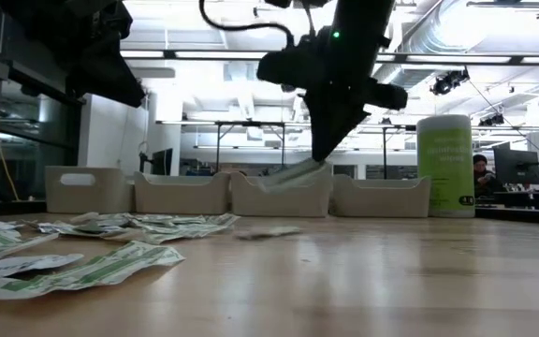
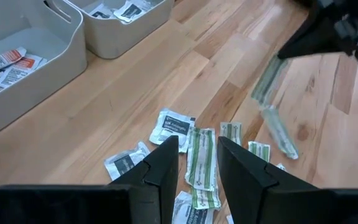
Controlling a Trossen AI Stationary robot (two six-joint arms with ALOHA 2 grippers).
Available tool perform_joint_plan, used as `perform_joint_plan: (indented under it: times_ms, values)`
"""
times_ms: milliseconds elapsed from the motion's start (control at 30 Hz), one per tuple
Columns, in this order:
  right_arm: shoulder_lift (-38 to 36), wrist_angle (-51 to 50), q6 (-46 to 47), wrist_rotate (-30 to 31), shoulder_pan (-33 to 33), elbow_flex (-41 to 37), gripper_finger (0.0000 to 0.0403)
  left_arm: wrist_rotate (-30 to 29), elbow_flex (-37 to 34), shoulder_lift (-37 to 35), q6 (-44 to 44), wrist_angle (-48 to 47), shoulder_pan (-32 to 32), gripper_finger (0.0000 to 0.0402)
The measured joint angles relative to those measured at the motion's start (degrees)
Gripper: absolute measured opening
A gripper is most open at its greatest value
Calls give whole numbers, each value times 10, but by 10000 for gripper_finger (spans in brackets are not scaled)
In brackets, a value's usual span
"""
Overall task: Pick & Place First Aid Supplies
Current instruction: Put the green bandage into the right gray bin
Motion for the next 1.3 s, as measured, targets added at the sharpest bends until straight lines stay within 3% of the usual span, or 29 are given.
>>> perform_joint_plan:
  times_ms: [267,533,1000,1300]
  values:
    - [-24,-46,0,23,-15,1,0,0,0,0,-3,0,0,111]
    - [-76,-125,-19,32,-74,1,0,-4,0,0,-10,0,0,111]
    - [-175,-187,-176,52,-270,2,0,-6,0,0,-18,0,0,111]
    - [-178,-186,-283,28,-394,2,0,-12,0,0,-34,0,0,111]
